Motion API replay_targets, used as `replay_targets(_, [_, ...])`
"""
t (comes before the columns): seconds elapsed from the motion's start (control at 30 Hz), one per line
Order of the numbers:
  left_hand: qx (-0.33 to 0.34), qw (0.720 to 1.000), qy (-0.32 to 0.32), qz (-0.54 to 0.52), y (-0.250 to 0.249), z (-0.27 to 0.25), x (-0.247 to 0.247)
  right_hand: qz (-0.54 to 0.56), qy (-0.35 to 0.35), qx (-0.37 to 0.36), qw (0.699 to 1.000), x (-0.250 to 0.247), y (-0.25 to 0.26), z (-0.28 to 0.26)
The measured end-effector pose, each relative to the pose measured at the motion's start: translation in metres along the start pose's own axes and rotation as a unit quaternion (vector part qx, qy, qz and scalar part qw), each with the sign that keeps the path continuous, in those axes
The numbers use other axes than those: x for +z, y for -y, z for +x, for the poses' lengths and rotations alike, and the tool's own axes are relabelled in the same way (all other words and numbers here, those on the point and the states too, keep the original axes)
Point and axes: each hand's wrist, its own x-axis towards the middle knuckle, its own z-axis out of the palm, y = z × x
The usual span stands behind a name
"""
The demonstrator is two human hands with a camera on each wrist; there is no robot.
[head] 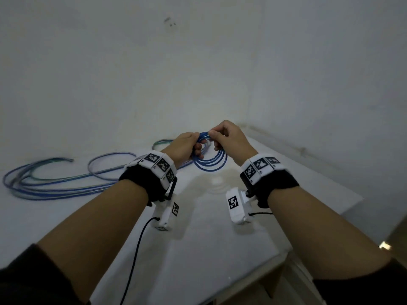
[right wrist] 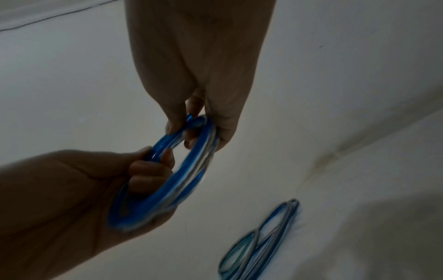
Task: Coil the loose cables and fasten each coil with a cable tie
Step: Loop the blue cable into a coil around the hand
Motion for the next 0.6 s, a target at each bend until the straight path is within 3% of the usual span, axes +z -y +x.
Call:
replay_targets(0.3, [-0.016, 0.993, 0.052, 0.106, 0.010, 0.021, 0.078, 0.057, 0.056, 0.137, 0.987, -0.089, -0.019, -0.022])
replay_targets(0.37, [-0.016, 0.988, 0.053, 0.142, 0.013, 0.025, 0.088, 0.027, 0.062, 0.185, 0.980, -0.104, -0.026, -0.022])
replay_targets(0.43, [-0.019, 0.984, 0.055, 0.168, 0.016, 0.030, 0.095, -0.079, 0.079, 0.206, 0.972, -0.122, -0.034, -0.024])
replay_targets(0.53, [-0.026, 0.982, 0.056, 0.180, 0.021, 0.034, 0.101, -0.312, 0.187, 0.195, 0.911, -0.144, -0.046, -0.030])
replay_targets(0.6, [-0.032, 0.982, 0.055, 0.177, 0.024, 0.037, 0.103, -0.373, 0.261, 0.217, 0.864, -0.151, -0.051, -0.034])
